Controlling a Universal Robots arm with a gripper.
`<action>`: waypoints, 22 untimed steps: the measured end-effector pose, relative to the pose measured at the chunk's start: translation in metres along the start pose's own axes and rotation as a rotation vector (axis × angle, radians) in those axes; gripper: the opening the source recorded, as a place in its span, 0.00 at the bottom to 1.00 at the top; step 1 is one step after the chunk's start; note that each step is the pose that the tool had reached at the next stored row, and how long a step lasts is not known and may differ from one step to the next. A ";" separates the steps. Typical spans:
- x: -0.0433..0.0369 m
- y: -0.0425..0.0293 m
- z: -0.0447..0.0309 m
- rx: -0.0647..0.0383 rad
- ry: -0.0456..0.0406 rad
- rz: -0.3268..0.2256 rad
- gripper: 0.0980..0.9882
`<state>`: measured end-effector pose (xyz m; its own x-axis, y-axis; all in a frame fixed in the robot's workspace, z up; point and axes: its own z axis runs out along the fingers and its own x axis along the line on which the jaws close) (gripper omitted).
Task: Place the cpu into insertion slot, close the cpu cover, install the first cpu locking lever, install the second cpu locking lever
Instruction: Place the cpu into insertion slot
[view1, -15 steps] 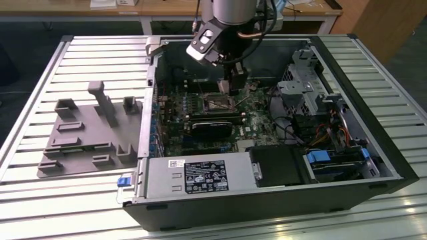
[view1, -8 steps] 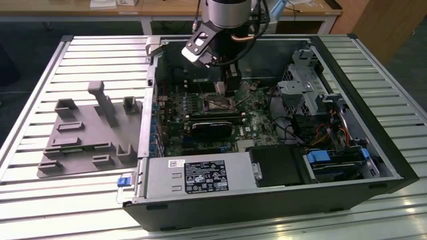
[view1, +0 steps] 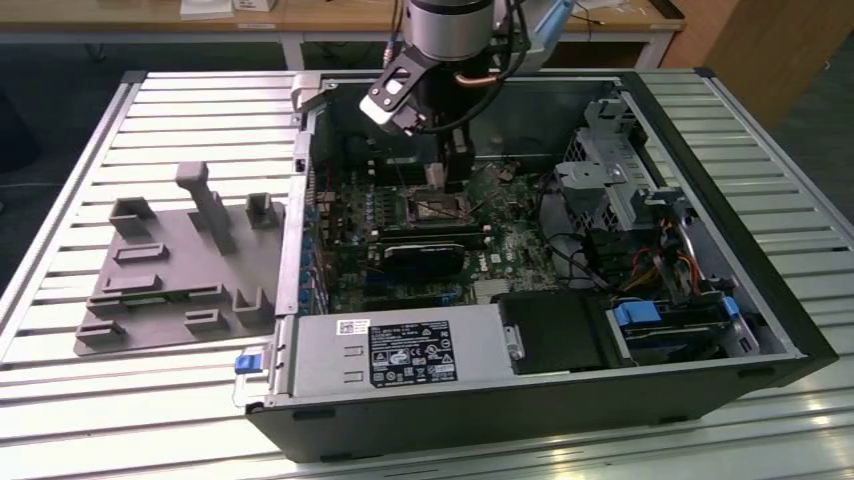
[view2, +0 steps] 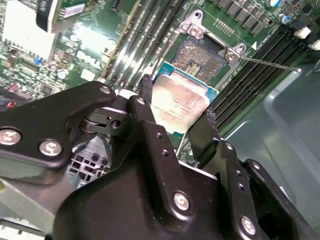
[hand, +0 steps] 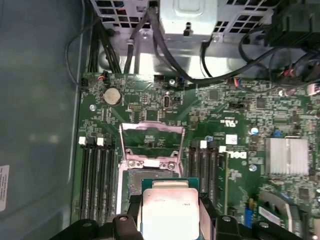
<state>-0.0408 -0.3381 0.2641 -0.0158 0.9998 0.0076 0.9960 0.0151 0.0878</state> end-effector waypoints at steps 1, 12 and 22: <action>0.0012 -0.0002 0.0017 0.000 -0.0001 0.000 0.49; 0.0086 -0.0033 0.0198 0.000 -0.0003 0.003 0.49; 0.0120 -0.0071 0.0341 0.000 -0.0052 0.003 0.49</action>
<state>-0.0451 -0.3258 0.2296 -0.0126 0.9999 0.0027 0.9961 0.0123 0.0877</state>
